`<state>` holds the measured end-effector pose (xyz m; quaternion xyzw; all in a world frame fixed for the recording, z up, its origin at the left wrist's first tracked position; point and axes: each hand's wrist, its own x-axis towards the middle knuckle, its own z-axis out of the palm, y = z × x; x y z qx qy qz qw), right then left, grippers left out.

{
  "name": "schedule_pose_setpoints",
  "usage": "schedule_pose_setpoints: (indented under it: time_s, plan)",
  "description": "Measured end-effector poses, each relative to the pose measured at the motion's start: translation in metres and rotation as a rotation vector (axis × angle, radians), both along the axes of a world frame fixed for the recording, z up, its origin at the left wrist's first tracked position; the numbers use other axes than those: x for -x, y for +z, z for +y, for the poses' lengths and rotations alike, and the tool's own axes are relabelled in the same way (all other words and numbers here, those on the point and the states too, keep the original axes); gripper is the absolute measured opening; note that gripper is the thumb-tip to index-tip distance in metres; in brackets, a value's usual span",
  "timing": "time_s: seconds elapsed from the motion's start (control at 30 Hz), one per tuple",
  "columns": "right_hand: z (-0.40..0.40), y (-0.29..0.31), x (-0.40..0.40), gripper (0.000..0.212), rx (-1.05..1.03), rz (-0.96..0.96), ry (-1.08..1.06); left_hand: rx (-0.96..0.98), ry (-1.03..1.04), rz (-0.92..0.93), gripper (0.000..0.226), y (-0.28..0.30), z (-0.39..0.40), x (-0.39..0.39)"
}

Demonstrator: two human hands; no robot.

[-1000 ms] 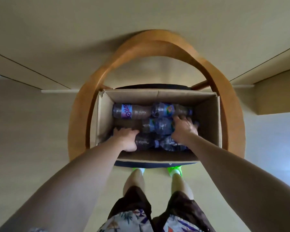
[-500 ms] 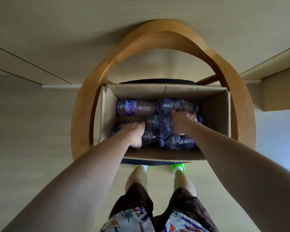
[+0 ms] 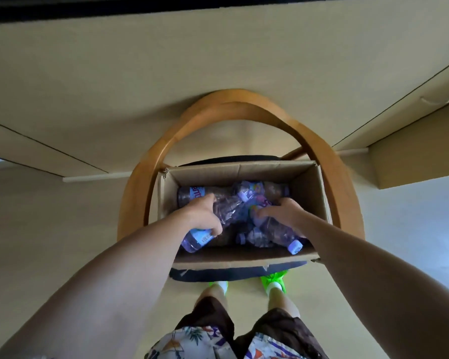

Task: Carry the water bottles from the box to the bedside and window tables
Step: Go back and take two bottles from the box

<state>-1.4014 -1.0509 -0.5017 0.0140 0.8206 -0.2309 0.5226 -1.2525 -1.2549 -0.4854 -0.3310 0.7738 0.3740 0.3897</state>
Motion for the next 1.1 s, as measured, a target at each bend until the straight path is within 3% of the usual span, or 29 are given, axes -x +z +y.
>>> schedule_pose_setpoints:
  time_s: [0.13,0.33,0.4,0.47,0.6,0.8,1.0,1.1]
  plan:
    - [0.013,0.047,0.004,0.067,0.195,-0.204,-0.331,-0.102,0.135,0.099,0.085,0.038,-0.002,0.035]
    - [0.041,0.139,0.034,0.037,0.459,-0.182,-0.685,-0.422,0.423,0.294,0.051,0.114,0.029,0.094]
    - [0.060,0.166,0.039,0.035,0.625,-0.248,-0.886,-0.535,0.445,0.303,0.033,0.147,0.048,0.115]
    - [0.087,0.191,0.045,0.042,0.765,-0.232,-1.003,-0.618,0.439,0.334,0.032,0.180,0.071,0.136]
    - [0.154,0.241,0.057,0.051,1.078,-0.201,-1.032,-0.722,0.351,0.438,0.037,0.244,0.140,0.178]
    - [0.298,0.307,0.066,0.043,1.160,0.011,-1.039,-0.761,0.238,0.581,0.073,0.319,0.294,0.219]
    - [0.454,0.347,0.046,0.050,1.131,0.330,-1.166,-0.796,0.108,0.616,0.051,0.349,0.466,0.244]
    - [0.533,0.361,0.027,0.050,1.219,0.380,-1.239,-0.816,-0.014,0.616,0.058,0.359,0.551,0.251]
